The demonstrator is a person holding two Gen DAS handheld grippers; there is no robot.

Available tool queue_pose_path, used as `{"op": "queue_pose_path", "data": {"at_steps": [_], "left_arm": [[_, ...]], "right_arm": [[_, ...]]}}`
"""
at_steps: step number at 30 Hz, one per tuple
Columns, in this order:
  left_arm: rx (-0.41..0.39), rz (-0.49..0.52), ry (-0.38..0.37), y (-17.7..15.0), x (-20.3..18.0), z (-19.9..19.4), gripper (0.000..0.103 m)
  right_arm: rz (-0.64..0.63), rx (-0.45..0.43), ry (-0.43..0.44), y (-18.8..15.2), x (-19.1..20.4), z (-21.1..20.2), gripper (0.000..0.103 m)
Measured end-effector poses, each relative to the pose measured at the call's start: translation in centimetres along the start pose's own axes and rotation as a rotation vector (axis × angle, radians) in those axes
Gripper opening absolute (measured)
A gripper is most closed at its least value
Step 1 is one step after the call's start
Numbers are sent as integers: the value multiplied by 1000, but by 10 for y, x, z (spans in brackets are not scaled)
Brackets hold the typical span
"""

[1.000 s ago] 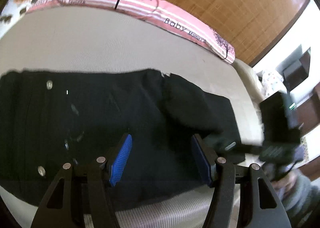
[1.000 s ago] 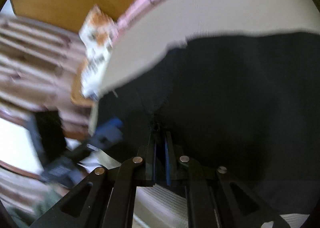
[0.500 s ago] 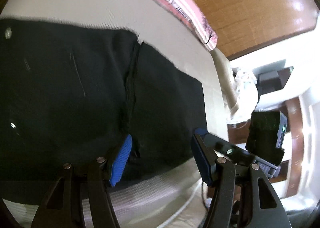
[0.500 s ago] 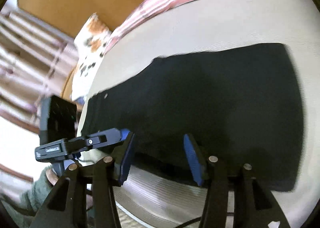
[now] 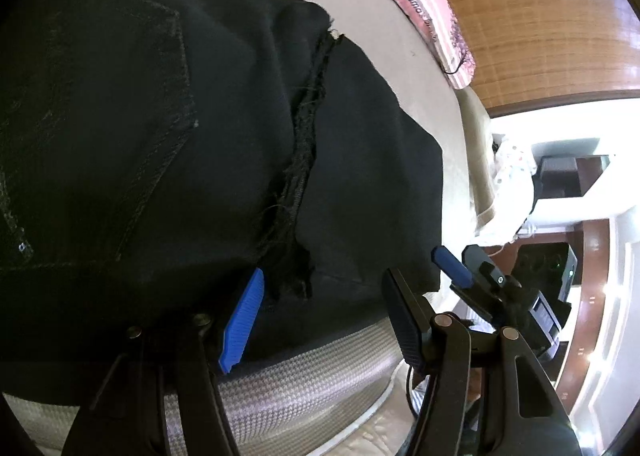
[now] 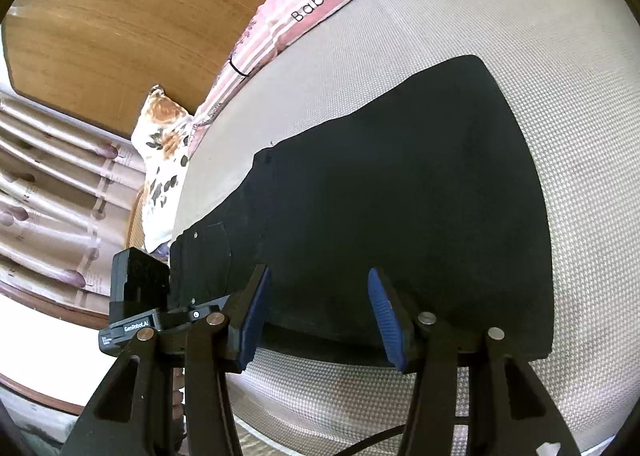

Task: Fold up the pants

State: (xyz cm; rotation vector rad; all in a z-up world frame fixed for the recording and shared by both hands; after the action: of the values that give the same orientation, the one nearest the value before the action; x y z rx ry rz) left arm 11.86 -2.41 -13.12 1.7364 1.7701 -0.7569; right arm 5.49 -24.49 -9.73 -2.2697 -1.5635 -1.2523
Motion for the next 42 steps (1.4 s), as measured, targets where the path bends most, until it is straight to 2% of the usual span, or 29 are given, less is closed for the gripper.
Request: {"op": "queue_pose_path", "data": {"at_steps": [6, 8, 9, 10, 16, 20, 21, 22, 30, 34, 36, 39, 42], "left_arm": [[8, -8, -4, 0, -6, 9, 60], [23, -5, -18, -1, -9, 13, 51], [29, -6, -15, -2, -9, 16, 39], [39, -8, -8, -2, -9, 20, 33], [20, -43, -4, 4, -4, 20, 32], [-4, -49, -6, 10, -5, 18, 32], [-18, -33, 2, 11, -7, 17, 26], [-33, -17, 14, 10, -9, 16, 11], [-87, 50, 39, -9, -26, -4, 8], [-54, 30, 106, -12, -10, 13, 8], [-43, 13, 114, -10, -3, 19, 8], [-32, 27, 140, -7, -6, 16, 13], [-23, 41, 196, -5, -12, 9, 23]], "right_arm": [[33, 2, 12, -2, -7, 0, 49], [35, 2, 15, -2, -7, 1, 49], [35, 1, 13, -2, -7, 1, 49], [34, 0, 12, -2, -7, 1, 49], [48, -4, -1, -2, -10, 1, 49], [72, 2, -62, -1, -21, 2, 49], [74, 2, -79, -2, -23, 2, 49], [75, 0, -98, -2, -25, 0, 49], [46, -6, -180, -4, -34, -16, 49], [33, 26, -214, -8, -43, -8, 49], [22, 35, -232, -9, -44, -4, 49], [-7, 53, -257, -8, -40, -4, 49], [-33, 49, -243, -1, -34, -10, 51]]}}
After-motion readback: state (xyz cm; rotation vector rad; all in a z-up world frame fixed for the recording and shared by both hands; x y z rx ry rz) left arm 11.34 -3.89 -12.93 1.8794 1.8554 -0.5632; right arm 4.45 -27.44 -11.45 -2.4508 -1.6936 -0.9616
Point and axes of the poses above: each gripper's, at about its wrist camera, not at the fingertips, and z roughly the way its jaws point, x to its left, y to its top, the point moved 5 cm from there along z, roughly the way its jaws point, and after that the axes turned 4 degrees about x, right-handed, at the moved point
